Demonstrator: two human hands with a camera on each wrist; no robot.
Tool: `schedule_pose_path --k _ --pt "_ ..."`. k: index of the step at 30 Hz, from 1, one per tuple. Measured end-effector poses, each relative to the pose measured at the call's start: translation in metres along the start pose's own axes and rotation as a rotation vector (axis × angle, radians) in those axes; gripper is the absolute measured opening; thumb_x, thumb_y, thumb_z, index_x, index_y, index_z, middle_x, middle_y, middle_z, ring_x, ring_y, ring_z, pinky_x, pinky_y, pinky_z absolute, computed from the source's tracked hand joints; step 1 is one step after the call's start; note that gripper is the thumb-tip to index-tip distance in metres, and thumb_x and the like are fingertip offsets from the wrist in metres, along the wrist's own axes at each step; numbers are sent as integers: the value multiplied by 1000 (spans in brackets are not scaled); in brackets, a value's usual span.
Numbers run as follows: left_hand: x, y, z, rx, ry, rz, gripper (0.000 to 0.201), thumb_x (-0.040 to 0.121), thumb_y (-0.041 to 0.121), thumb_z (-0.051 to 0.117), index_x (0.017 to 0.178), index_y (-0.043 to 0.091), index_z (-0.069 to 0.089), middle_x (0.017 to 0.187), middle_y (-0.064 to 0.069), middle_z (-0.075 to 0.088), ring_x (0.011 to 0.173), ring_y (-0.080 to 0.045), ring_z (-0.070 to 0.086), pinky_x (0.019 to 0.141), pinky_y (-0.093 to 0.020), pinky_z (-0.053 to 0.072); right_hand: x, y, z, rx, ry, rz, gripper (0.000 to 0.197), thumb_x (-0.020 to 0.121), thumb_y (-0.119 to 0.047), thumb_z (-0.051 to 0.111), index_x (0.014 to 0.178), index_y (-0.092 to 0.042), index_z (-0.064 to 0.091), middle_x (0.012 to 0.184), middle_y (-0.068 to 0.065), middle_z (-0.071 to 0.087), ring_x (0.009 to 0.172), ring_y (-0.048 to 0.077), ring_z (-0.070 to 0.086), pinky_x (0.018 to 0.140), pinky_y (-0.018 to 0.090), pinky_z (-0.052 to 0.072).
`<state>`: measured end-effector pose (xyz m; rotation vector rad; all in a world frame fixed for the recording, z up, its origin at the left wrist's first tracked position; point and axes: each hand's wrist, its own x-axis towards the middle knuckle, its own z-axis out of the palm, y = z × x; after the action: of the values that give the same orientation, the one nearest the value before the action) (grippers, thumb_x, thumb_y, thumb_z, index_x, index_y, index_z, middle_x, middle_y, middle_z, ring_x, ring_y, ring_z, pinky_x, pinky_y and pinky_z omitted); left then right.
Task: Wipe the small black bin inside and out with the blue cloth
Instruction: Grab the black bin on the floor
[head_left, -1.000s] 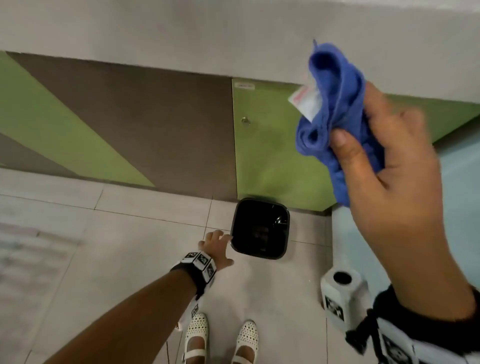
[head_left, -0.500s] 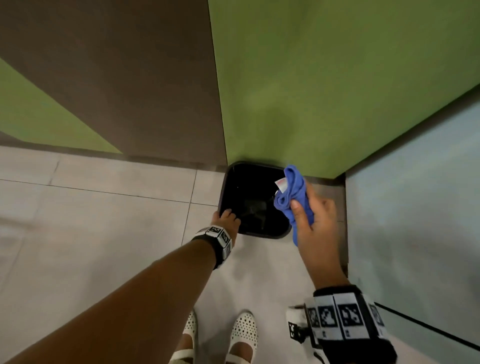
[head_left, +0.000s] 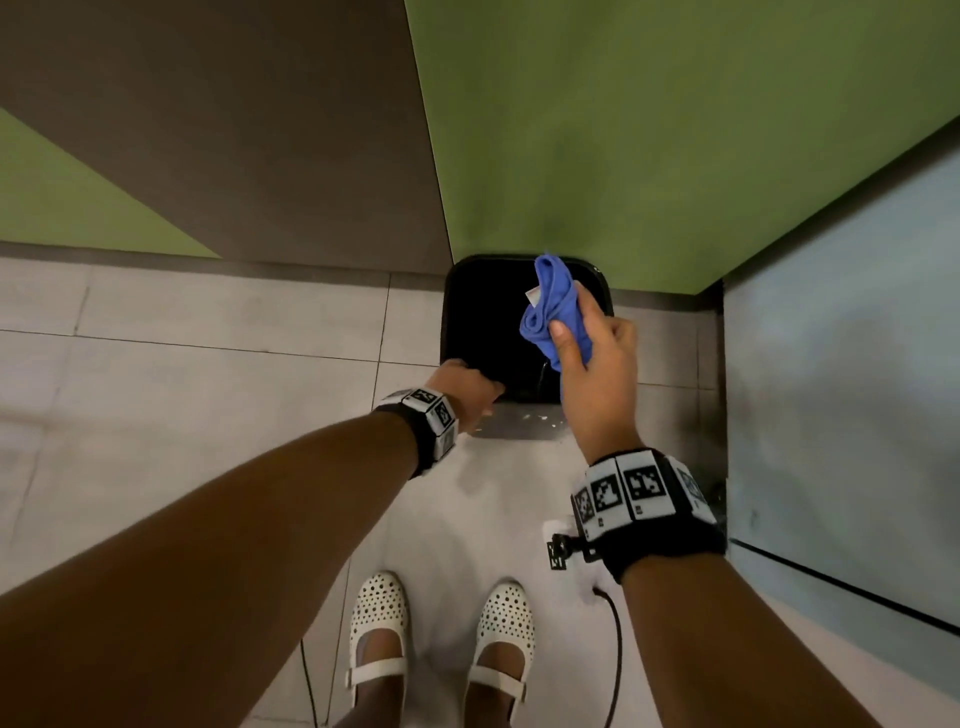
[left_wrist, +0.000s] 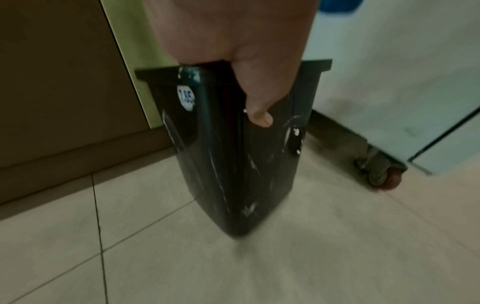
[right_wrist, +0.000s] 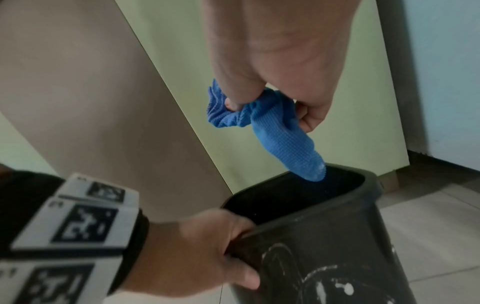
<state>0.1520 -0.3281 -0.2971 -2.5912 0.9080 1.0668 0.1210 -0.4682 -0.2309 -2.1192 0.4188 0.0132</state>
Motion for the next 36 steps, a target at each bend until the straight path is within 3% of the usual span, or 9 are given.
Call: schedule_pose_path --k 9,14,18,20,23,27,31,34,36 --pt "-48 15 -64 -353 57 33 46 89 31 57 131 11 49 127 -13 59 118 -30 54 93 -34 43 0 -41 -10 -27 133 91 48 95 -35 47 141 -23 41 118 16 45 106 29 51 95 29 42" --pt "-79 16 -87 -756 131 77 34 86 19 63 115 4 56 115 -15 64 107 -28 58 87 -27 40 -14 -75 -41 21 400 263 49 96 -39 45 142 -24 38 124 14 46 107 26 53 78 18 33" --pt "-100 3 -99 -1071 152 61 21 84 15 67 100 7 56 99 -8 64 91 -17 57 78 -21 42 -34 -88 -62 35 547 332 44 95 -42 44 135 -23 47 124 11 54 111 25 55 82 23 36" --pt "-108 -2 -103 -1221 150 55 34 83 18 68 111 2 56 104 -13 67 91 -20 62 80 -27 52 -39 -92 -63 -61 460 363 43 95 -47 39 128 -23 52 123 10 57 116 28 51 95 37 37" --pt "-122 -1 -104 -1295 195 50 24 89 22 60 107 6 58 84 -6 62 67 -8 60 53 -18 51 -44 -96 -46 -264 77 421 48 97 -49 29 135 -27 45 142 12 40 131 32 29 107 48 22" --pt "-130 7 -109 -1396 333 58 35 98 25 43 102 -5 61 101 -24 67 87 -15 57 88 -35 50 -52 -97 -23 -361 -168 219 55 100 -41 21 151 -22 8 160 2 -2 146 28 7 115 48 12" --pt "-127 10 -110 -1421 447 -16 39 98 26 43 104 -7 63 106 -28 66 89 -21 60 92 -39 48 -39 -85 -25 -411 -241 167 56 99 -47 18 149 -33 -2 160 -6 1 145 27 11 114 51 14" --pt "-124 12 -109 -1420 479 -75 44 97 31 44 91 -10 59 86 -28 66 77 -31 62 82 -44 51 -17 -77 -30 -315 -189 304 59 97 -52 20 149 -34 -4 160 -7 9 146 30 6 116 53 9" --pt "-122 15 -108 -1411 512 -120 45 97 33 44 72 -4 54 64 -12 56 62 -23 54 68 -41 47 -11 -80 -27 -287 -176 395 57 98 -49 18 148 -36 -7 160 -6 7 146 34 1 116 56 5"
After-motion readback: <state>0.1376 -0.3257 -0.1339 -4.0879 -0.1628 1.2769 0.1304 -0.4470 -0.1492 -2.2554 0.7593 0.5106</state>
